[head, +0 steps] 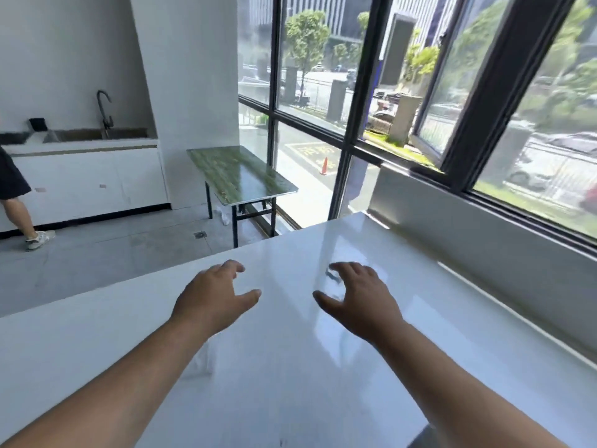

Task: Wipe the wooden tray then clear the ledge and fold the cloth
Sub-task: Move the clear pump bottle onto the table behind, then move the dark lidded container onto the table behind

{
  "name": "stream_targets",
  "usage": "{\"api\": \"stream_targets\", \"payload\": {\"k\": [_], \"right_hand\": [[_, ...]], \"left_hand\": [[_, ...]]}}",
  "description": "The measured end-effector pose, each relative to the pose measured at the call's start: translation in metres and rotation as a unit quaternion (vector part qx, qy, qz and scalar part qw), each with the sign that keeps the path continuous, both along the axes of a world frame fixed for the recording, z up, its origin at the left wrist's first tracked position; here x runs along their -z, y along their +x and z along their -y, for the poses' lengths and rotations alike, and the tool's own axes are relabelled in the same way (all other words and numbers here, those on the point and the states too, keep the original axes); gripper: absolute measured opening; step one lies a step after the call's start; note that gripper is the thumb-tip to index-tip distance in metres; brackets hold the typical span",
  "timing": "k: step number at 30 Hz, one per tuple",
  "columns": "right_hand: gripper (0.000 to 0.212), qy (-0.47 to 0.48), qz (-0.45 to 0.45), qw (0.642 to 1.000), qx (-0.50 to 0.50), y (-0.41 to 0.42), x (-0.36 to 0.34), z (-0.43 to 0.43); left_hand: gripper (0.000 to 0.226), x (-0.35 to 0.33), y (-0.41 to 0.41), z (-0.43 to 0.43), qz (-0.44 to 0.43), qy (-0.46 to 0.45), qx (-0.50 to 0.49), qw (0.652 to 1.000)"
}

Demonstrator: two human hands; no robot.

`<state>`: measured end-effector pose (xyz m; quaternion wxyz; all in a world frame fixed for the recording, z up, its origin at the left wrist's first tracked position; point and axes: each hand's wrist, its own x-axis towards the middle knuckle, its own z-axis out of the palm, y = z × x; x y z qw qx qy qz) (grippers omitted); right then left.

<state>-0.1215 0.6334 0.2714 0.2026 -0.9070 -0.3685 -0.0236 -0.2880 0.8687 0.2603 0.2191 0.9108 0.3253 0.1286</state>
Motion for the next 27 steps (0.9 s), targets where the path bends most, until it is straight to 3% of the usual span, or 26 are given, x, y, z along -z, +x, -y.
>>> {"api": "stream_targets", "payload": {"k": [6,16,27], "right_hand": [[0.072,-0.091,-0.032,0.986,0.14,-0.053,0.018,0.194],[0.067,0.008,0.008,0.936,0.353,-0.102,-0.023,0.496],[0.072,0.043,-0.016,0.862,0.504,-0.15,-0.009,0.83]], "left_hand": [[0.051,0.025,0.022,0.154,-0.039,-0.036,0.171,0.984],[0.06,-0.039,0.087,0.446,0.018,0.028,0.384,0.923],[0.065,-0.017,0.108,0.785,0.013,0.033,0.491,0.871]]}}
